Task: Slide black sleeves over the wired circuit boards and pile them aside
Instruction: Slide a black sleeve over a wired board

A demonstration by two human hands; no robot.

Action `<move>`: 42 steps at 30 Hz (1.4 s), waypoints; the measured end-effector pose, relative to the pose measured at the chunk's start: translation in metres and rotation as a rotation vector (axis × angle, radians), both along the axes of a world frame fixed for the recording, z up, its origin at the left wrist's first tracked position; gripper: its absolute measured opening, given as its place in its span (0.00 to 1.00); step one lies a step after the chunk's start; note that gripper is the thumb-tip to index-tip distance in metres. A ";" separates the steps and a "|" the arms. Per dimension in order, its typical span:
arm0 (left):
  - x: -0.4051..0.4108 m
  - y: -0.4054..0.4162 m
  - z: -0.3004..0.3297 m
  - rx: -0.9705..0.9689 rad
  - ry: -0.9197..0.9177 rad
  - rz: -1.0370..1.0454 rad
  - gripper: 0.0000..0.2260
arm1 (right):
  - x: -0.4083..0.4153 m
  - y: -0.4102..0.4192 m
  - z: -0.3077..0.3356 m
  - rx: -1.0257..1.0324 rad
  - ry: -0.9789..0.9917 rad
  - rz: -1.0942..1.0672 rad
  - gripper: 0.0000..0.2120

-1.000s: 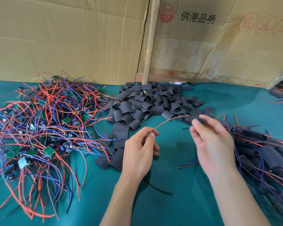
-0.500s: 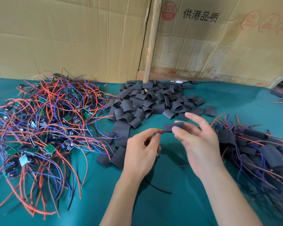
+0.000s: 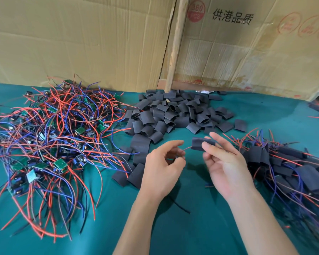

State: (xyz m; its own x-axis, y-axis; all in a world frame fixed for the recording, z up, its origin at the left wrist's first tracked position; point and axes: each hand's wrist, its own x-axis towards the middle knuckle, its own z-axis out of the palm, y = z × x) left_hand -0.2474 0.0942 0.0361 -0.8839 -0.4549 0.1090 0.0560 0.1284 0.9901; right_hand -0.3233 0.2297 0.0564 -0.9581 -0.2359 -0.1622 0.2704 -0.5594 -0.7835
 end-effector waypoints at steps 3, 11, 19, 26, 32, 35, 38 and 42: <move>0.000 -0.002 -0.002 0.057 0.041 0.012 0.18 | -0.005 0.008 0.001 -0.085 0.001 -0.023 0.21; -0.004 -0.005 -0.007 0.069 0.026 0.079 0.08 | -0.009 0.012 0.002 -0.144 -0.032 -0.002 0.12; -0.001 -0.007 -0.001 0.414 0.143 0.021 0.09 | -0.007 0.011 0.004 -0.268 -0.110 0.066 0.13; 0.001 -0.007 0.002 0.546 0.121 -0.112 0.06 | -0.006 0.008 0.004 -0.204 -0.127 0.102 0.11; 0.002 -0.006 0.007 0.675 0.100 -0.172 0.06 | -0.005 0.009 0.007 -0.277 -0.109 0.106 0.11; 0.003 -0.007 0.008 0.725 0.099 -0.190 0.05 | -0.003 0.006 0.007 -0.335 -0.126 0.092 0.16; 0.003 -0.007 0.008 0.741 0.093 -0.202 0.05 | -0.002 0.005 0.010 -0.350 -0.096 0.058 0.05; 0.002 -0.006 0.007 0.736 0.082 -0.215 0.05 | -0.004 0.008 0.009 -0.302 -0.091 0.052 0.05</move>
State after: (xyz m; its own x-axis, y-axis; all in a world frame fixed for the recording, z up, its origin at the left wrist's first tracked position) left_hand -0.2452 0.0878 0.0433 -0.9632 -0.2546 -0.0864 0.0817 -0.5835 0.8080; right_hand -0.3272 0.2378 0.0649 -0.9283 -0.3349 -0.1614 0.3660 -0.7468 -0.5554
